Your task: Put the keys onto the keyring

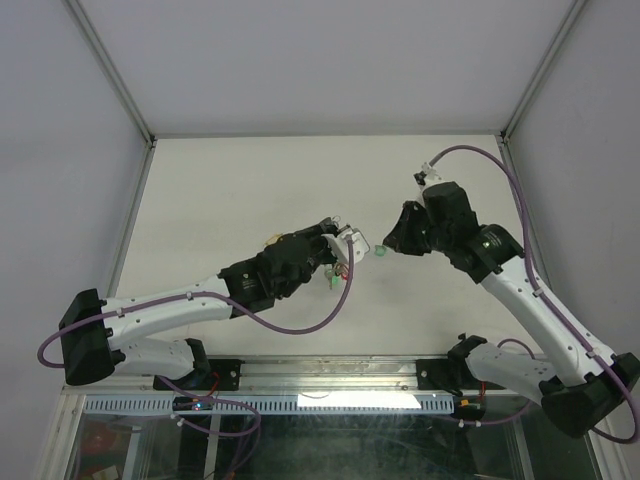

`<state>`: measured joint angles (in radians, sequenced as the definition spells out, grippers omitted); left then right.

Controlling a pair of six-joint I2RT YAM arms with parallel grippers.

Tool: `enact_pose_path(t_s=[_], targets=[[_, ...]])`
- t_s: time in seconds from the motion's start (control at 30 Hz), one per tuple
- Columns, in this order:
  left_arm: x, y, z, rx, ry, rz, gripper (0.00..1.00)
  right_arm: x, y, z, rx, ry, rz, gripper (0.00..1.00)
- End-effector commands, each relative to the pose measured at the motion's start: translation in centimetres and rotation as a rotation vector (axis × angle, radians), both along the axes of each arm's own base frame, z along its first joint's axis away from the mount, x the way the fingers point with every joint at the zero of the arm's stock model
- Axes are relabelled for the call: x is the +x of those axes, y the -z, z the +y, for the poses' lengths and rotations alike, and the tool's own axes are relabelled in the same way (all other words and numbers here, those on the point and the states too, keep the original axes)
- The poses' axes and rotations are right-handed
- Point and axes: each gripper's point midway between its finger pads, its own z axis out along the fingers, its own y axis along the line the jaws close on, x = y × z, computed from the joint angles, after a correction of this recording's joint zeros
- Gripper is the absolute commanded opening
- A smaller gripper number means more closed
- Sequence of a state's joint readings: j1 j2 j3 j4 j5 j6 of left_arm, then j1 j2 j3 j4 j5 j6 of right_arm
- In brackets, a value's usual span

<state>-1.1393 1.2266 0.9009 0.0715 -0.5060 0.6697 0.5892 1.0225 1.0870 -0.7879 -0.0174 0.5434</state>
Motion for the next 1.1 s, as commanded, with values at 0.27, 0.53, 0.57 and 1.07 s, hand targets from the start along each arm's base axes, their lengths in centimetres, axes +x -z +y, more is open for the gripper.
enact_pose_path(t_s=[0.27,0.53,0.57,1.07], targets=[[0.0,-4.0,2.9,-0.020,-0.145,-0.219,0.00,0.9,-8.7,1.8,0.205,-0.110,-0.121,0.00],[-2.7,-4.3,3.9,0.067,-0.192,-0.418,0.00,0.5,-10.7,3.1,0.143,-0.073,-0.193,0.00],[-3.1,-4.1,3.9,0.093,-0.202,-0.448,0.00,0.2,-11.0,3.5,0.141,-0.080,-0.205,0.00],[-4.8,-3.1,3.4,0.256,-0.252,-0.628,0.00,-4.0,-11.0,5.2,0.016,-0.316,-0.300,0.00]])
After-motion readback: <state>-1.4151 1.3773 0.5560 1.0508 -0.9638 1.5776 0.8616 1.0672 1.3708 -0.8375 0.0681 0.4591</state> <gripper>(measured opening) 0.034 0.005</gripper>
